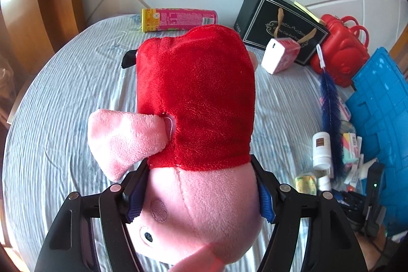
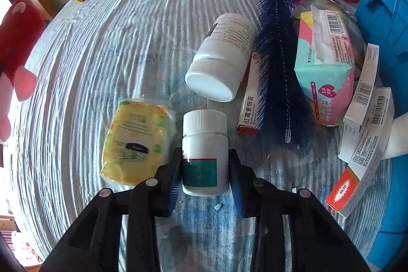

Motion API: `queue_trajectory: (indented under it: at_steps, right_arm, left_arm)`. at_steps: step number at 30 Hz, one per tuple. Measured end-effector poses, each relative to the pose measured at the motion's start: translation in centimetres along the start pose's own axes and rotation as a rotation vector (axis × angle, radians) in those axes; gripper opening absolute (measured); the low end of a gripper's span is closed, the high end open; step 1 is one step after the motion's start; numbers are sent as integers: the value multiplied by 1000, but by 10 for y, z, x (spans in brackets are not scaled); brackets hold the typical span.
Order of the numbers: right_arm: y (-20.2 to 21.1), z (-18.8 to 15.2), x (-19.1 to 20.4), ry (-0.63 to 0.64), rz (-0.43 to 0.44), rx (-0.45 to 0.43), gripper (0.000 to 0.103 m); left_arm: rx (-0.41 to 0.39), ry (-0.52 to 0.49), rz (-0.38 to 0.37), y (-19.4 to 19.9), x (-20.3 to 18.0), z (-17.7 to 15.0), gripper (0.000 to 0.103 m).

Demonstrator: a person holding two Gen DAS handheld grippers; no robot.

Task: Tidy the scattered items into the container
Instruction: 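Lower the right gripper onto the white medicine bottle and grasp it, then lift the pig plush and white bottle in both grippers toward the crate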

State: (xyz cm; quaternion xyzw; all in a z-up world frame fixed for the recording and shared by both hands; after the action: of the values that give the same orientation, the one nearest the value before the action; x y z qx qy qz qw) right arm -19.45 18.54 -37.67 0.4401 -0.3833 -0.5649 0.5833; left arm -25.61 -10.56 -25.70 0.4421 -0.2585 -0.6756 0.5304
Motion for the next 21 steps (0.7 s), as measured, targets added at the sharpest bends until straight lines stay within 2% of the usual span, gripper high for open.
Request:
queue_trajectory:
  at_steps: [12,21]
  right_arm:
    - [59,-7,-1,27,29,-77,33]
    - [133,-6,10,54,64,-182,33]
  left_arm:
    - [-60,13,-4,42,-5,-10,70]
    - [-122,32,-10,97,-15,-26,70]
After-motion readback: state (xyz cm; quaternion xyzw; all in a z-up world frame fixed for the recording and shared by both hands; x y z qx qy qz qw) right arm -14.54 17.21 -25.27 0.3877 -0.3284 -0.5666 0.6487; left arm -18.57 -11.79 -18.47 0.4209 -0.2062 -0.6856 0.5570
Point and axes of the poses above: each gripper's, at about its wrist camera, not at the fingertips, and y roughly against the way its jaws point, x to its left, z to its top, the point moved 3 cm from there along -y, roughly the way its jaws point, and after that the axes turned 7 degrees about -z, right-handed, at the moved point
